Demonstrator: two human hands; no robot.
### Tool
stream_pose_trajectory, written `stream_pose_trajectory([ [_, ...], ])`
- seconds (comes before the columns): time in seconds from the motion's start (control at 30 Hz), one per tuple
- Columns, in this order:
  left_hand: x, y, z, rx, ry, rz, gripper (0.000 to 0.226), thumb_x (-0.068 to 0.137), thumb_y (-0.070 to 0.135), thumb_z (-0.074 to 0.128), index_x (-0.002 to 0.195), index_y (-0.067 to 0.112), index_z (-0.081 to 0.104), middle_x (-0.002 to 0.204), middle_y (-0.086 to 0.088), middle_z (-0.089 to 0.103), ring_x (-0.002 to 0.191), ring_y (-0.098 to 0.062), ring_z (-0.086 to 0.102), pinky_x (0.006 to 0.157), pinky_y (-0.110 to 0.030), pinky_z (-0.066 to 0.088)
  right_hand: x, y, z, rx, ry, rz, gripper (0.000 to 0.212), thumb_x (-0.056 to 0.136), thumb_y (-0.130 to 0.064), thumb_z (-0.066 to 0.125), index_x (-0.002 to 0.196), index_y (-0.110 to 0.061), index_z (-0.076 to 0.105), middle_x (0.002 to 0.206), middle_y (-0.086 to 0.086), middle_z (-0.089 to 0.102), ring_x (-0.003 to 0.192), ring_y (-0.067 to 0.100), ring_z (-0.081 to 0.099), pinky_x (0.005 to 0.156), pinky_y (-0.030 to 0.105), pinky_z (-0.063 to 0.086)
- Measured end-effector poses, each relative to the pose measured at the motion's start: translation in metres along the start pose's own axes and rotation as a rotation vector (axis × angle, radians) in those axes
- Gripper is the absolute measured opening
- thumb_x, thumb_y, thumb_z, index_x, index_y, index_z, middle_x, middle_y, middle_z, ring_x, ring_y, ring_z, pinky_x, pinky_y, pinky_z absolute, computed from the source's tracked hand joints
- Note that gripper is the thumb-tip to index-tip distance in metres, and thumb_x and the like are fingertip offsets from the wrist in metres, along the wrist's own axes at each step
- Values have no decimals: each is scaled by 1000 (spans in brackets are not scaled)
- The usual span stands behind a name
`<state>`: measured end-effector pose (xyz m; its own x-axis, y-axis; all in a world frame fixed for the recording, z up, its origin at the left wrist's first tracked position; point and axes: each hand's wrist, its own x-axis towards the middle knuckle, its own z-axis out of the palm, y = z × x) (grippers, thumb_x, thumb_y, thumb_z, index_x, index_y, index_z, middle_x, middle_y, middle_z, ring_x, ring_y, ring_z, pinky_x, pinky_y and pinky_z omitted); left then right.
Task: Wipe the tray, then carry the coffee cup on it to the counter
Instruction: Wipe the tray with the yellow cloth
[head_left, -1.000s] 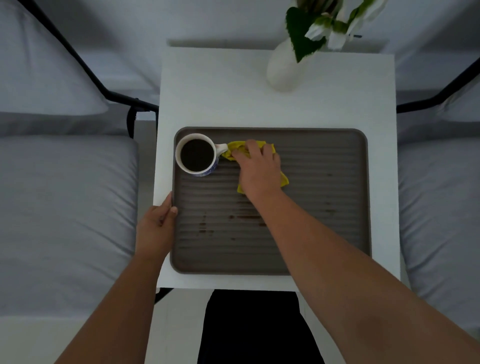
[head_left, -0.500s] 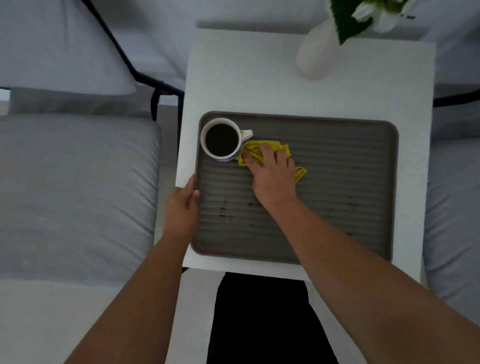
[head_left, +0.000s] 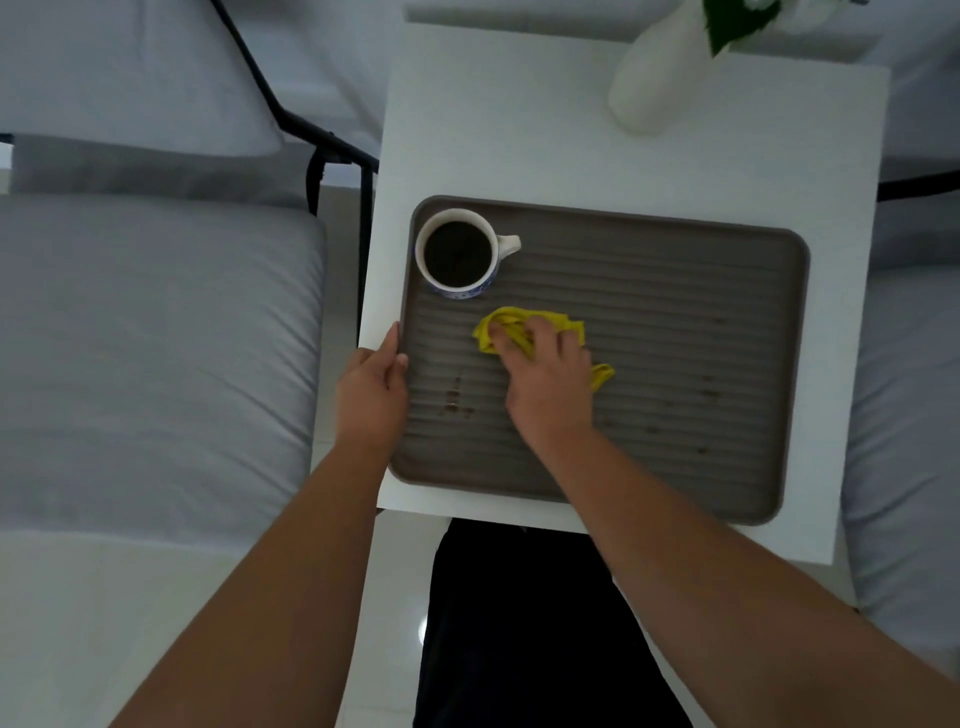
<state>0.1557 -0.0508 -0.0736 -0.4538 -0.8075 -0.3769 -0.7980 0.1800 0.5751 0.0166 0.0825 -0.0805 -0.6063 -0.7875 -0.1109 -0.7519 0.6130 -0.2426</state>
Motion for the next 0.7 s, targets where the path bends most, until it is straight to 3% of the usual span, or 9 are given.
stream_pose_trajectory([
  [0.13, 5, -3, -1, -2, -48, -14, 43, 98, 23, 46, 141, 29, 46, 95, -3, 55, 89, -14, 53, 79, -16, 34, -26, -42, 10, 51, -73, -184, 50, 76, -18, 41, 120, -27, 63, 116, 13, 61, 86, 35, 56, 73, 41, 45],
  [0.23, 10, -9, -2, -9, -91, -11, 44, 98, 25, 46, 141, 31, 45, 107, -7, 64, 99, -18, 60, 82, -19, 38, -39, -33, 12, 41, -82, -264, 49, 75, -18, 43, 118, -30, 64, 115, 9, 62, 86, 35, 57, 71, 39, 44],
  [0.4, 13, -9, -8, -9, -149, -9, 43, 99, 26, 45, 142, 32, 44, 114, -6, 65, 102, -13, 59, 86, -18, 36, -73, 44, 8, 41, 90, -224, 49, 75, -10, 48, 116, -30, 66, 114, 11, 61, 86, 33, 50, 69, 42, 48],
  [0.5, 14, -10, -8, -41, -165, -16, 43, 99, 26, 45, 141, 33, 44, 111, -5, 66, 100, -14, 60, 88, -22, 42, -85, 60, 5, 12, 112, -152, 51, 75, -8, 47, 118, -29, 65, 116, 10, 53, 89, 34, 48, 70, 43, 47],
  [0.6, 13, -9, -10, -118, -192, -20, 43, 98, 23, 46, 141, 30, 45, 113, -1, 66, 105, -15, 62, 97, -29, 46, -77, 28, 12, 62, 124, -89, 49, 73, -9, 49, 115, -26, 69, 113, 13, 62, 86, 35, 51, 70, 42, 47],
  [0.7, 10, -2, -15, -160, -207, -19, 44, 98, 18, 46, 141, 26, 45, 123, 6, 62, 112, -7, 56, 94, -19, 40, -58, -25, 24, 115, 89, -157, 46, 73, -13, 50, 113, -26, 69, 115, 10, 63, 85, 36, 56, 67, 38, 46],
])
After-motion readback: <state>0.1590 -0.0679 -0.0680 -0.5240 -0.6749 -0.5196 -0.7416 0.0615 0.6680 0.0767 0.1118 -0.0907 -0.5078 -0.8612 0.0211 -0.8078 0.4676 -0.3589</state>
